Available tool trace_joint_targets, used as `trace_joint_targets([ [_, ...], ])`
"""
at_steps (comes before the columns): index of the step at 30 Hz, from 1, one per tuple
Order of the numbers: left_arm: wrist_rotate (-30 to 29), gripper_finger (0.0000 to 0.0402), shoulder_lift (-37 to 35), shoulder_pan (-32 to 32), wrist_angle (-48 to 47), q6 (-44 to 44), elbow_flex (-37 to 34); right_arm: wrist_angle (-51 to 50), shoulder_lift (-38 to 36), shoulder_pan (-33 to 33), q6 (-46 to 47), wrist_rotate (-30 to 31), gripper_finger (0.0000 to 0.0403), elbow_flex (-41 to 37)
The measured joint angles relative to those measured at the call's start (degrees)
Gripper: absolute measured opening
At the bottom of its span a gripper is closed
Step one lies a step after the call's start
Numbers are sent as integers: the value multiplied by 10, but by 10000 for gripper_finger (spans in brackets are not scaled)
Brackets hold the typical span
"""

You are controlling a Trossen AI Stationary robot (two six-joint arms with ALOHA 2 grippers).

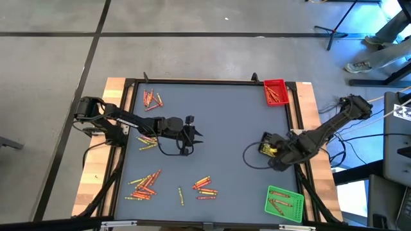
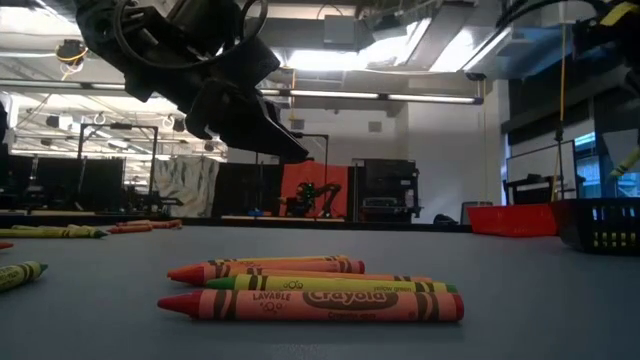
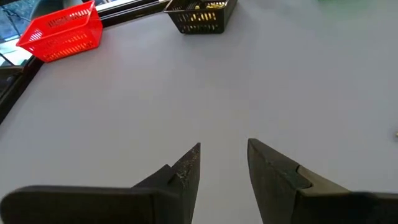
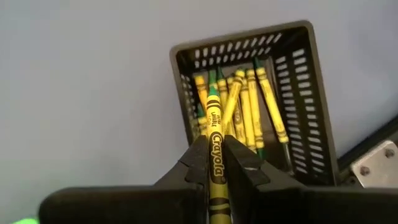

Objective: Sort crayons
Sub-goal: Put the green crayon into the black basket

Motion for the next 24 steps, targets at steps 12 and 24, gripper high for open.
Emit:
trace_joint_targets([
  [12, -2, 117, 0, 0, 1, 0, 0, -1, 3, 17, 83, -20, 141, -29],
  [24, -2, 117, 0, 0, 11, 0, 0, 89, 2, -58, -69, 156, 229, -1],
])
